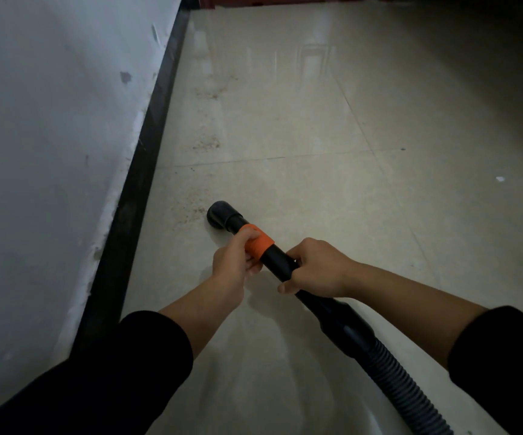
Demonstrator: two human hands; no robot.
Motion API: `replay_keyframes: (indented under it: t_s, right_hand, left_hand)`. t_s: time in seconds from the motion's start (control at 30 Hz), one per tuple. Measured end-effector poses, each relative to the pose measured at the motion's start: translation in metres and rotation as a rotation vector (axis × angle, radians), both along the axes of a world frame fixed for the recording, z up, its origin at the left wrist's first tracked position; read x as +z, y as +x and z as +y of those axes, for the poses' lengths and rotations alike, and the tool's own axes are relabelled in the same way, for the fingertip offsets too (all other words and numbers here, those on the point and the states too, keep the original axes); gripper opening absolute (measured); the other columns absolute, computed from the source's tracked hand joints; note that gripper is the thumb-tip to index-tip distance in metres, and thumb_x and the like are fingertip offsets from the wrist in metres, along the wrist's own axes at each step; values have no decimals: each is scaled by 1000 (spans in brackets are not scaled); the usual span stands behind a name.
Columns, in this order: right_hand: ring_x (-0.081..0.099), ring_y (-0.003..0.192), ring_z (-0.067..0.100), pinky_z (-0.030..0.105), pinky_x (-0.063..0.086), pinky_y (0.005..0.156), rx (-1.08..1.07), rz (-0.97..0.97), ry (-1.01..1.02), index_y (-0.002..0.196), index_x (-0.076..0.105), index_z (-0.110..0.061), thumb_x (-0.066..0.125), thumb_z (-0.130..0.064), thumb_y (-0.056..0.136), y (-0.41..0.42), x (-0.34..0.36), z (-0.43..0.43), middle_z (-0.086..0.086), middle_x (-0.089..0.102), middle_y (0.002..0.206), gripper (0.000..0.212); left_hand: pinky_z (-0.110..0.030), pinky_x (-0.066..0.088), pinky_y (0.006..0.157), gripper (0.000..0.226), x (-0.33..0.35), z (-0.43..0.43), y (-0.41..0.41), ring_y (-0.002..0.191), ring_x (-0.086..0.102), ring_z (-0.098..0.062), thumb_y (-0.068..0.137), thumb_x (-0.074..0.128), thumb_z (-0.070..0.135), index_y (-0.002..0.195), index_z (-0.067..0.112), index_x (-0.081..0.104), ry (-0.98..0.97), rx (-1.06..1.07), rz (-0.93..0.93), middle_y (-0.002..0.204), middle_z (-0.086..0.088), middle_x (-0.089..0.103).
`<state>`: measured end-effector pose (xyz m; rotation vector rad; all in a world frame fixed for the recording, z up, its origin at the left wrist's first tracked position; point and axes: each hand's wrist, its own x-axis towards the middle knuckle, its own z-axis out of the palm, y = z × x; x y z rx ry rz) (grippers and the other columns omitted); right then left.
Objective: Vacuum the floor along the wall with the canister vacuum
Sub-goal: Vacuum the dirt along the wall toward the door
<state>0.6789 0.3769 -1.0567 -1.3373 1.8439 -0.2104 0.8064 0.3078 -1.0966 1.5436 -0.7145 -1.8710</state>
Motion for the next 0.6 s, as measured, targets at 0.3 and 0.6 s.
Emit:
replay_keyframes:
  t_s: [0.3, 0.6]
  right_hand:
    - [56, 62, 15, 25, 42, 57, 36, 6, 12, 86, 68, -11, 79, -28, 74, 7, -1, -8, 1, 59, 68, 23]
    - [57, 62, 13, 24, 42, 55, 71, 20, 0, 86, 66, -16, 78, -29, 75, 12, -5, -11, -1, 61, 70, 22]
  left_hand:
    - [-25, 50, 62, 18, -1, -6, 12, 80, 65, -17, 85, 68, 21, 96, 8, 62, -4, 10, -18, 88, -7, 67]
    - [-27, 51, 65, 14, -6, -8, 19, 85, 65, -19, 84, 67, 21, 92, 10, 62, -6, 14, -30, 92, -8, 67]
